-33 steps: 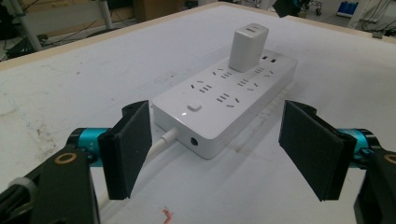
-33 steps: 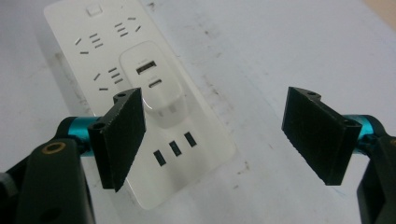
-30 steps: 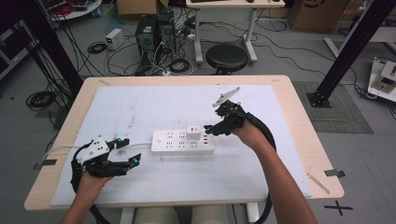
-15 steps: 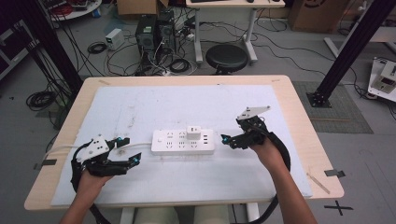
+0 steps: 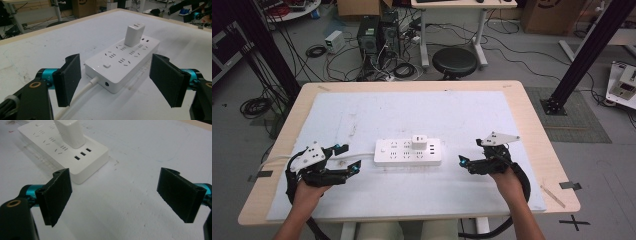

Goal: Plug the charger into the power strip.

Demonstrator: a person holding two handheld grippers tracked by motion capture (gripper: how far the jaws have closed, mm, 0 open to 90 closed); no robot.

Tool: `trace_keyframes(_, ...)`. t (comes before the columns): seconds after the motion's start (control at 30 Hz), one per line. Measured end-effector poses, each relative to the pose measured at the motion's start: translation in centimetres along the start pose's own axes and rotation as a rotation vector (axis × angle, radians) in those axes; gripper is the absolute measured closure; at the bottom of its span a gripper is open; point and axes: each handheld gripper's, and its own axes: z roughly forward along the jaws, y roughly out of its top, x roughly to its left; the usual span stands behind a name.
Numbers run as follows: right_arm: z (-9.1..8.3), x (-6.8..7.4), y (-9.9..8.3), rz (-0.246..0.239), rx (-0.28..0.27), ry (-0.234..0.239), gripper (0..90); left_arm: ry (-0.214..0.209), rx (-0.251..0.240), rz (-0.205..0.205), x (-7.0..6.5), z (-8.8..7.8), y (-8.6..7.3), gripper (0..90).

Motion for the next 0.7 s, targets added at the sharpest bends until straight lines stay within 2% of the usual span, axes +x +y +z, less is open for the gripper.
trace_keyframes(0.1,-0.4,-0.2,-0.7,0.024,-0.026,-0.006,13.0,0.0,-0.006,-0.002,0.1,-0.1,0.0,25.5)
trace_keyframes(0.5,-1.3,0.3,-2.1,0.047,-0.082,-0.052,13.0,-0.008,-0.02,-0.008,0.2,-0.3,0.1,25.5)
trace_keyframes(0.63,-1.4,0.4,-2.4,0.083,-0.101,-0.063,13.0,-0.008,-0.023,-0.011,0.3,-0.3,0.1,25.5)
trace_keyframes(0.7,-1.4,0.4,-2.4,0.087,-0.103,-0.064,13.0,-0.008,-0.023,-0.012,0.3,-0.3,0.1,25.5)
